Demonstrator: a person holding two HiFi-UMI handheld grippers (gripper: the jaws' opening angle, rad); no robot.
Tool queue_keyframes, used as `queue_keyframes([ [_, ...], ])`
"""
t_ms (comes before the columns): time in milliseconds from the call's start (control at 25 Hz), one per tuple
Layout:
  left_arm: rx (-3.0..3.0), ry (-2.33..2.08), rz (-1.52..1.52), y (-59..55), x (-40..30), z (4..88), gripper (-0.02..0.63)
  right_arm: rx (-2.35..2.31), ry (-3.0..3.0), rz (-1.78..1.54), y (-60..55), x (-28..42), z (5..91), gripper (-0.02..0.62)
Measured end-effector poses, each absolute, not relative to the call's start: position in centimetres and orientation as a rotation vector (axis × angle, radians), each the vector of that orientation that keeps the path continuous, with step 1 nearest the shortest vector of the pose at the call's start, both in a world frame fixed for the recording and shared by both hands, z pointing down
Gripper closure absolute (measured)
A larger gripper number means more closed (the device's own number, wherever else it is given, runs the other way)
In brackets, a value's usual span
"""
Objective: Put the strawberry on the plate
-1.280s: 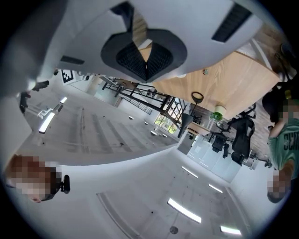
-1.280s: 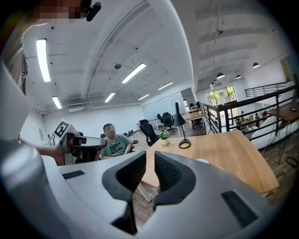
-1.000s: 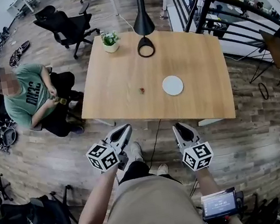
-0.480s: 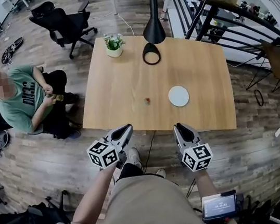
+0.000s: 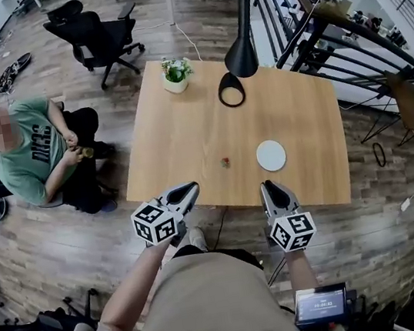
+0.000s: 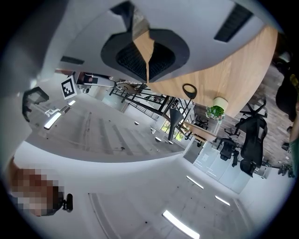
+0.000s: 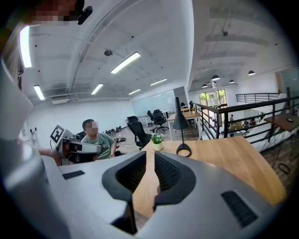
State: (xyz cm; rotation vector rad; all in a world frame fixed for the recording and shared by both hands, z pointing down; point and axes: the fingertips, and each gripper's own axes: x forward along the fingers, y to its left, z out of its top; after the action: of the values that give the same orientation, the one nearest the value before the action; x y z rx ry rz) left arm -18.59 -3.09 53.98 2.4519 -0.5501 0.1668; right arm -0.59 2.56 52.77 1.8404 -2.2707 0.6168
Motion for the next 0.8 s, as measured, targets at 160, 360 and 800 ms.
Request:
queue_keyframes([
  [160, 2.449, -0.559, 0.156, -4.6, -19.7, 53.9, 0.604, 1.837, -2.276, 0.628, 0.7, -1.8, 53.4, 0.558],
  [360, 2.450, -0.595, 0.154, -5.8, -20.2, 53.8, 0.604, 1.768, -2.291, 0.645, -1.1, -3.0, 54.5, 0.558],
  [800, 2.369, -0.742, 0.177, -8.1, -18.3, 56.7, 0.604, 1.492, -2.319, 0.628, -5.6, -1.4, 58.4, 0.526],
])
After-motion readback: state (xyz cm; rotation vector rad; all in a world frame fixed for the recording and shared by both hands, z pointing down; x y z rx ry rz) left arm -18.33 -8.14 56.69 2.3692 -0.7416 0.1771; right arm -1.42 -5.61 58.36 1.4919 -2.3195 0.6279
